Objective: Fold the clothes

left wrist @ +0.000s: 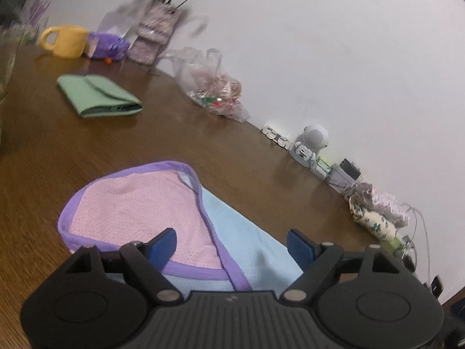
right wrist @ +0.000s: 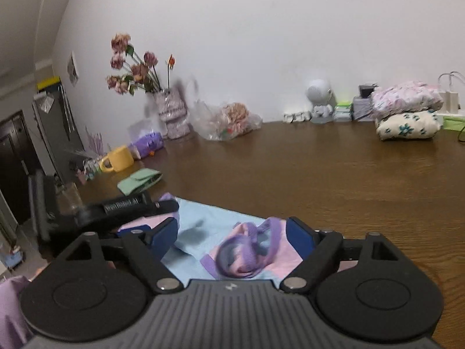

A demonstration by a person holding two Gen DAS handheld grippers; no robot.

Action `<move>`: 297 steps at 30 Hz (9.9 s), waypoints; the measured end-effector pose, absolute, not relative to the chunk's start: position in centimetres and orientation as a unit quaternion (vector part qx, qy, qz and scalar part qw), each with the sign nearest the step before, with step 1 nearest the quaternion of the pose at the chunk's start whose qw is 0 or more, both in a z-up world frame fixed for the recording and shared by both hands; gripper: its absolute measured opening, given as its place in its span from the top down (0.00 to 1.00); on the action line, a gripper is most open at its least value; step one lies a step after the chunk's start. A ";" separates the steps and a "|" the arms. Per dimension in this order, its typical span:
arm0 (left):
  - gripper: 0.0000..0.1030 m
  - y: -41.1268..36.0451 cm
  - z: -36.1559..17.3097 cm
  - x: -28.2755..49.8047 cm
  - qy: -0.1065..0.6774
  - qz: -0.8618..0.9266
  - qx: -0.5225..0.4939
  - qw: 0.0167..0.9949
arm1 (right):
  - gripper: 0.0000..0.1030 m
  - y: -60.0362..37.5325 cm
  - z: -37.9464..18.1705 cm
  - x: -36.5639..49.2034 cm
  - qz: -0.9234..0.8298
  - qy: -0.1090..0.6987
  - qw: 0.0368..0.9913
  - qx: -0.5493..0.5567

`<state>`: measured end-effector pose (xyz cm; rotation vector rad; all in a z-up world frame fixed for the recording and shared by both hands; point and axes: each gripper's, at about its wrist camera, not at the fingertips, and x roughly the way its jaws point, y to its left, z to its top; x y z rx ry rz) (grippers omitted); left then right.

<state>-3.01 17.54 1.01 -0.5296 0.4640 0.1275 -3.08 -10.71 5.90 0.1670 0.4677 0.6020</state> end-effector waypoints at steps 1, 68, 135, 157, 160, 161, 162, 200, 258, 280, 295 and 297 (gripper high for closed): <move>0.20 17.2 1.1 -2.9 0.227 0.063 -0.249 0.939 | 0.17 -11.2 6.2 -3.5 0.291 0.220 0.927 0.081; 0.85 4.9 3.2 23.2 0.392 -0.109 0.055 0.912 | 0.96 -11.8 4.9 22.0 0.017 0.449 0.888 -0.096; 0.55 9.4 2.4 -8.2 0.371 -0.362 -0.090 0.850 | 0.60 -17.1 2.4 -6.8 0.312 0.370 0.873 0.058; 0.58 7.6 5.4 -9.3 0.339 -0.345 -0.055 0.873 | 0.72 -16.6 2.9 -11.6 0.374 0.361 0.854 -0.009; 0.60 7.4 4.1 -8.3 0.358 -0.343 -0.062 0.866 | 0.76 -16.7 2.2 -11.4 0.366 0.368 0.855 -0.011; 0.62 7.4 3.4 -8.0 0.369 -0.337 -0.059 0.864 | 0.77 -17.1 2.2 -11.2 0.362 0.372 0.855 -0.002; 0.65 7.3 2.8 -8.0 0.375 -0.330 -0.051 0.865 | 0.76 -17.5 2.3 -11.0 0.347 0.377 0.859 0.005; 0.43 9.3 2.7 -12.5 0.294 -0.367 0.018 0.883 | 0.86 -15.6 2.3 -14.9 0.368 0.315 0.869 -0.106; 0.14 5.4 3.2 -17.4 0.130 -0.449 0.216 0.857 | 0.91 -18.8 4.4 -10.4 0.492 0.323 0.808 0.033; 0.81 6.9 3.2 -8.8 0.294 -0.566 0.064 0.767 | 0.14 -19.5 2.7 -16.2 0.448 0.201 0.856 -0.159; 0.23 9.4 4.8 -7.3 0.271 -0.520 -0.032 0.809 | 0.88 -20.4 2.8 -9.8 0.535 0.323 0.780 0.041; 0.23 9.4 4.2 -6.1 0.295 -0.510 -0.064 0.805 | 0.91 -20.9 3.1 -8.7 0.534 0.333 0.773 0.084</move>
